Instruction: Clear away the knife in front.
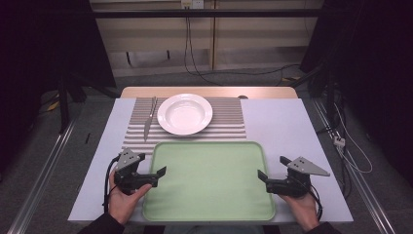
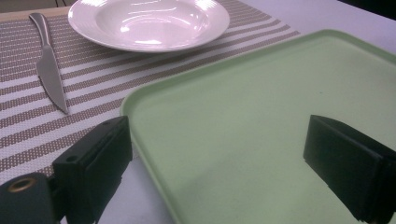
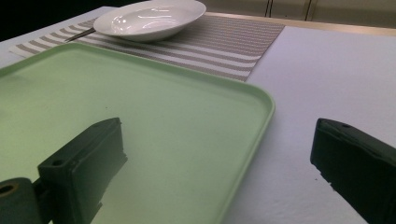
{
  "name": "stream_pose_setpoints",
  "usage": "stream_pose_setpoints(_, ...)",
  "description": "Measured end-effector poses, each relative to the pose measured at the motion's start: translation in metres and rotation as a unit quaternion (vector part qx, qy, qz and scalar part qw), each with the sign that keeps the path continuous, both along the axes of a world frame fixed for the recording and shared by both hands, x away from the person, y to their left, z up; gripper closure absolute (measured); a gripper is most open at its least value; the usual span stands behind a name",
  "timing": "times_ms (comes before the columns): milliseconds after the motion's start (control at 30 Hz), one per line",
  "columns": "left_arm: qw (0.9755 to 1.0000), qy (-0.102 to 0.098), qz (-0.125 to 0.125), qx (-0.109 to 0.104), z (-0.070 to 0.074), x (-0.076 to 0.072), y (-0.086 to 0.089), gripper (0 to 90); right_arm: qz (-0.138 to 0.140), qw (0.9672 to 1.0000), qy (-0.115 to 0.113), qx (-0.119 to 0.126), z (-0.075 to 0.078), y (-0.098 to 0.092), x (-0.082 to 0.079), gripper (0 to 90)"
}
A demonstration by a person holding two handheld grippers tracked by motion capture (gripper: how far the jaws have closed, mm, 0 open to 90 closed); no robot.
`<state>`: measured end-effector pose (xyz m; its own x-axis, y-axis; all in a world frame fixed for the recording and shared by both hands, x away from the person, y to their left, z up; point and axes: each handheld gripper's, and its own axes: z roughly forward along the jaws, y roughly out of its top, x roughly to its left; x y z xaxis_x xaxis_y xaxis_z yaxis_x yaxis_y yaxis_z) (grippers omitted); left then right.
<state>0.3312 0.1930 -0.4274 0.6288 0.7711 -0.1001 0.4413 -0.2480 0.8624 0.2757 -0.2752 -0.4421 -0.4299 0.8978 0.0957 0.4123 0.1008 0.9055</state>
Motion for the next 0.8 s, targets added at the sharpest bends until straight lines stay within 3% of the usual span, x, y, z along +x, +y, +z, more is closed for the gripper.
stream_pose_setpoints(333,0.9998,0.012,-0.003,0.013,0.003,0.003,-0.002,7.4,-0.001,1.0000,0.004,0.002,-0.001,0.000,0.001,2.8)
stream_pose_setpoints(400,0.9998,0.005,-0.003,0.021,0.005,0.002,-0.004,7.5,0.000,1.0000,0.006,0.003,-0.001,0.000,0.002,2.8)
stream_pose_setpoints(533,0.9999,0.002,-0.002,0.016,0.009,0.003,-0.005,7.9,-0.004,0.9999,0.012,-0.003,-0.002,0.000,0.002,3.0)
stream_pose_setpoints(800,0.9994,0.015,-0.007,0.029,0.013,0.018,-0.009,7.3,-0.001,1.0000,0.010,-0.002,-0.002,0.000,0.002,3.0)
